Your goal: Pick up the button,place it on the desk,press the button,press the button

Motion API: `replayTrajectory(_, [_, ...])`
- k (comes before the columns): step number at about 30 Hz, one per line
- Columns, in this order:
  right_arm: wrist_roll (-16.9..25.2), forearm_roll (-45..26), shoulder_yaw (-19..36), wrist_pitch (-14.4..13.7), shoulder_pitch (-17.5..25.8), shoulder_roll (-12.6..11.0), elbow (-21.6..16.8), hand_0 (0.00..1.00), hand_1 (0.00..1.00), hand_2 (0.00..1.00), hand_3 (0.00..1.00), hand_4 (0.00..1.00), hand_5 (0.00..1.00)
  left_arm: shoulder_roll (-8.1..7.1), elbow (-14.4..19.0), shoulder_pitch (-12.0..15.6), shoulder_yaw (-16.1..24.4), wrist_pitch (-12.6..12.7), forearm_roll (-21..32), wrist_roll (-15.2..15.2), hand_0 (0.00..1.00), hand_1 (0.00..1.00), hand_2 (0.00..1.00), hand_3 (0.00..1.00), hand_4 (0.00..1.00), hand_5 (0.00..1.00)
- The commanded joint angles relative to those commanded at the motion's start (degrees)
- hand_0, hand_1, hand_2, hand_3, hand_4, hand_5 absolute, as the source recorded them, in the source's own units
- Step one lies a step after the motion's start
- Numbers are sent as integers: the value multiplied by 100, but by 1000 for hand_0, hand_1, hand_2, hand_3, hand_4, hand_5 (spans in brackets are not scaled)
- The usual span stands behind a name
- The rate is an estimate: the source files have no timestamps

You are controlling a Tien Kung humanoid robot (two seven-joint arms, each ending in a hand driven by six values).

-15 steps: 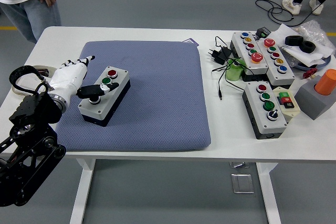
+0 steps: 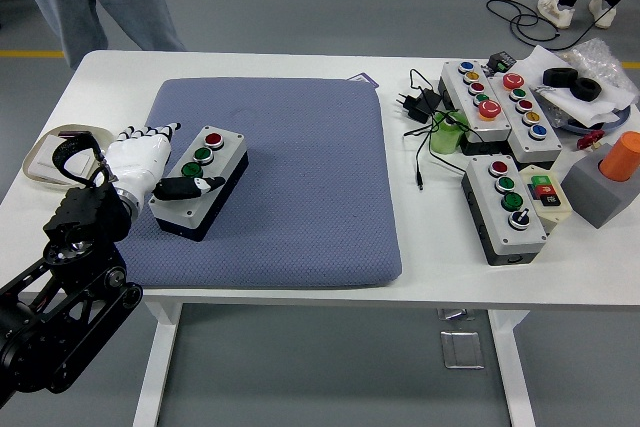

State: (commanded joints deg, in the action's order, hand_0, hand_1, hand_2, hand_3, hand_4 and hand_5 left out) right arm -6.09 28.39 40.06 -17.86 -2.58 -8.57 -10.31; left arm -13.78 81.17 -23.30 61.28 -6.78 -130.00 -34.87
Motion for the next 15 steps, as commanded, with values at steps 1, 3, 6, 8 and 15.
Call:
replayTrajectory(1, [0,1,-3,1,-1,-1,0,629,499,545,583,256,15,8,-40,-15,-1,-17,0,-6,968,998,998,998,998,829])
replayTrajectory(3, [1,4,-1,0,0,-3,0,629,499,545,583,256,15,19,-109,-36,-3,-39,0,-13,968,998,998,998,998,829])
replayTrajectory(6, [2,13,2,2,-1,-6,0,629,499,545,583,256,15,36,-204,-65,-13,-67,0,-20,960,998,998,998,998,832])
replayTrajectory(8, [-2,29,4,5,-5,-6,0,629,499,545,583,256,15,59,-306,-99,-32,-80,0,-27,960,998,998,998,998,832])
replayTrajectory(15, [4,28,-3,1,-19,-11,0,629,499,545,584,256,13,132,-493,-172,-93,-161,0,-12,944,998,998,998,998,761])
